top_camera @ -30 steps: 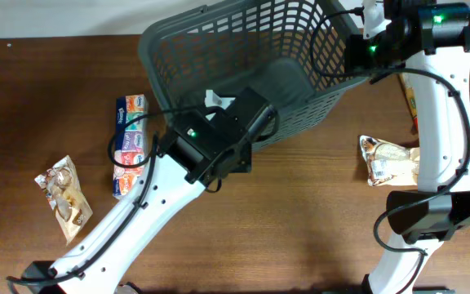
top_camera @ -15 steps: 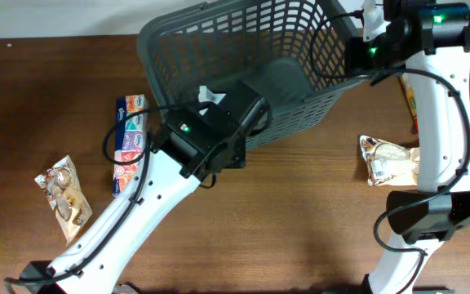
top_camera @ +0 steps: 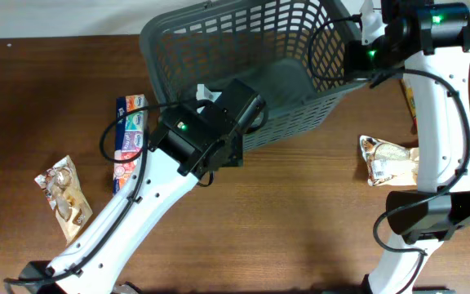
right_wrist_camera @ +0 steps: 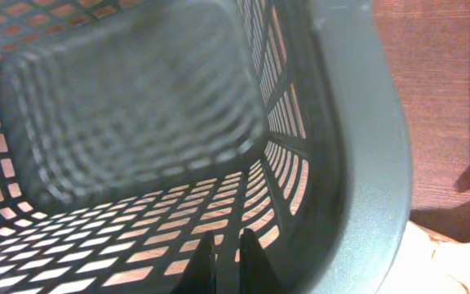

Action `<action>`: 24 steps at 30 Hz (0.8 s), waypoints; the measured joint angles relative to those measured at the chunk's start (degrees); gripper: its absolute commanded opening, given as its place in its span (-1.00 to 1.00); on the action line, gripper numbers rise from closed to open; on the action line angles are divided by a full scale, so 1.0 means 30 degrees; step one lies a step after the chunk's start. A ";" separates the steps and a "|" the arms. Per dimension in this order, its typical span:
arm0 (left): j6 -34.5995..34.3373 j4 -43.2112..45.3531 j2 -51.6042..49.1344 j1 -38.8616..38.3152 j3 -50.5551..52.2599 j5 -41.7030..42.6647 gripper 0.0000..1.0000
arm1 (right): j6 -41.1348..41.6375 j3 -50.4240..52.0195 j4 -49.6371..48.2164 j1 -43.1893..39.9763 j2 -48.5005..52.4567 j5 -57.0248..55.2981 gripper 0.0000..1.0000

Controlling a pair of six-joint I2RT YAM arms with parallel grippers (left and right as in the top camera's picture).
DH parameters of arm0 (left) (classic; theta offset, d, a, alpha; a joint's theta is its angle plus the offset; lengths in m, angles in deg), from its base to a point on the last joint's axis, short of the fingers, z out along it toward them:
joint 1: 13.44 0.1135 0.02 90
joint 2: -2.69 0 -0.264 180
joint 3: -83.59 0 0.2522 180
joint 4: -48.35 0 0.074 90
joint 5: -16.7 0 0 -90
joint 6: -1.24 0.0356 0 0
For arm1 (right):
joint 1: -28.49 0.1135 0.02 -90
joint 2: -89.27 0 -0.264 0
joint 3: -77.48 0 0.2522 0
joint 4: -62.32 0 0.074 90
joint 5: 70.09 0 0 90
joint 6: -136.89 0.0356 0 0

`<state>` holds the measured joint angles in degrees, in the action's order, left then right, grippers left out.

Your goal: Pack container

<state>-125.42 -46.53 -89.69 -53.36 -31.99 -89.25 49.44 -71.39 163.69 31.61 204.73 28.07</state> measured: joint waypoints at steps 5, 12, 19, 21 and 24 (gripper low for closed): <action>0.0219 -0.0022 0.0000 0.0481 0.0000 -0.0058 -0.96 | 0.0000 0.0000 0.0350 0.0000 0.0000 -0.0007 -0.93; 0.0437 -0.0160 0.0000 0.1472 0.0000 -0.0087 -0.96 | -0.0007 0.0000 0.0546 0.0000 0.0000 0.0000 -0.92; 0.0656 -0.0160 0.0000 0.1967 0.0000 -0.0175 -0.96 | -0.0007 0.0000 0.0743 0.0000 0.0000 0.0000 -0.92; 0.0670 -0.0160 0.0000 0.2164 0.0000 -0.0197 -0.97 | -0.0007 0.0000 0.0801 0.0000 0.0000 0.0000 -0.92; 0.0809 -0.0160 0.0000 0.2492 0.0000 -0.0204 -0.96 | 0.0000 0.0000 0.0816 0.0000 0.0000 0.0000 -0.92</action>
<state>-122.99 -47.01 -89.69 -45.88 -31.99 -89.86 49.44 -71.39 166.14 31.61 204.73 28.07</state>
